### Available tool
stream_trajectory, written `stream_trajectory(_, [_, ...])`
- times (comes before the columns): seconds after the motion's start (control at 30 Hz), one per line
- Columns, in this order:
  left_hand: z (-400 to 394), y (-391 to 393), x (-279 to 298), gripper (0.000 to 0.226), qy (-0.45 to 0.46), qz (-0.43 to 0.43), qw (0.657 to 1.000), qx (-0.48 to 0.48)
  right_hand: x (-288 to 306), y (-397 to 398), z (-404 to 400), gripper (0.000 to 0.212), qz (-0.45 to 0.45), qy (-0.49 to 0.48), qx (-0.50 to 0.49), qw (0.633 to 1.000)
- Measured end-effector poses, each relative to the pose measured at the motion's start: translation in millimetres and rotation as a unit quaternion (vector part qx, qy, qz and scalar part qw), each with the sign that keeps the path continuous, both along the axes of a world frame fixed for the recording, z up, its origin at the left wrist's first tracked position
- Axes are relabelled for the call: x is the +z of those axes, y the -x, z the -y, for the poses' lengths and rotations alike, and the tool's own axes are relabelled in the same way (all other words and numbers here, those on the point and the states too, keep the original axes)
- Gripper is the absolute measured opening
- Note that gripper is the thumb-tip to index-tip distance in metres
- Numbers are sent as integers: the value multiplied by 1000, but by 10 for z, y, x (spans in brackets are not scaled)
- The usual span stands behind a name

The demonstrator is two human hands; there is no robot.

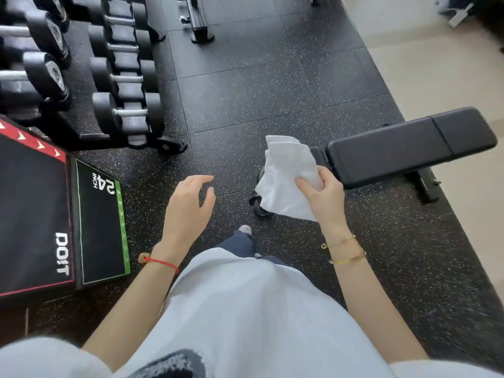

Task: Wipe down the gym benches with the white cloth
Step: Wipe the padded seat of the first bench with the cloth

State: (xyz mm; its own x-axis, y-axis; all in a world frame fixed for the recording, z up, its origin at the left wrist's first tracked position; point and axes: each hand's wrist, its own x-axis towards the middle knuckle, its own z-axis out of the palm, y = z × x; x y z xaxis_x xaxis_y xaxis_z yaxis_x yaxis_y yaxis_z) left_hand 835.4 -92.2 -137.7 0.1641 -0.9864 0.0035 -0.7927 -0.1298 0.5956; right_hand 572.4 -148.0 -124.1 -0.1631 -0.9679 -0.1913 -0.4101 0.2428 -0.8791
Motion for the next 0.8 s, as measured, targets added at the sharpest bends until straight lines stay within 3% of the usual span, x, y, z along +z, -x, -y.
stream_trajectory(0.2, [409,241,-21,27,0,-48,999,20,-103,298,262,21,5,-14,-17,1000])
stream_trajectory(0.37, [634,381,-50,27,-3,-38,999,15,-206,509,545,18,2,-19,-6,1000])
stream_trajectory(0.8, [833,1655,-564,27,-2,-65,987,145,-541,1507,1485,15,-67,-52,196,977])
